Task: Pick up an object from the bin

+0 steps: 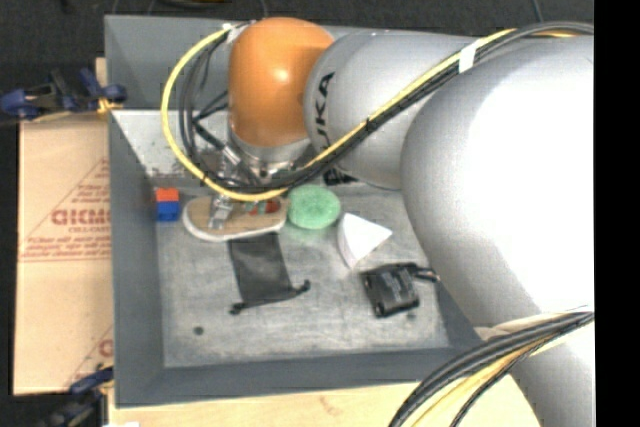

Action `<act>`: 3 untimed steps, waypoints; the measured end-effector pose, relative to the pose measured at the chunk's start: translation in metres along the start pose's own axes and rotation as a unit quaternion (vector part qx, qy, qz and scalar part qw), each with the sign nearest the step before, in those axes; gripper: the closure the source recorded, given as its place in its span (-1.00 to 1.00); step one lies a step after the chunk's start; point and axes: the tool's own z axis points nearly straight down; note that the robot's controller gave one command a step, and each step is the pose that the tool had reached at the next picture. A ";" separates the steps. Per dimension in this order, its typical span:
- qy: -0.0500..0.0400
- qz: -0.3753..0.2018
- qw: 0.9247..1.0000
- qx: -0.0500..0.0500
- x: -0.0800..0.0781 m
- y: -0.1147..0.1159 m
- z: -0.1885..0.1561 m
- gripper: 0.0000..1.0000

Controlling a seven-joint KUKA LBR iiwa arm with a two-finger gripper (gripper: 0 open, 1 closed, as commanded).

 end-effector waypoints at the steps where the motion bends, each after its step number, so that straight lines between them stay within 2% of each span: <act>1: 0.011 0.004 1.000 0.005 0.002 0.011 0.012 1.00; 2: 0.006 -0.057 0.998 0.003 -0.002 0.016 -0.044 1.00; 3: 0.003 -0.157 0.988 0.001 -0.002 0.037 -0.057 1.00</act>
Offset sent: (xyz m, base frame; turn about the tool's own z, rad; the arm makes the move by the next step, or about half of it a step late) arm 0.0032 0.0168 0.0597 -0.1413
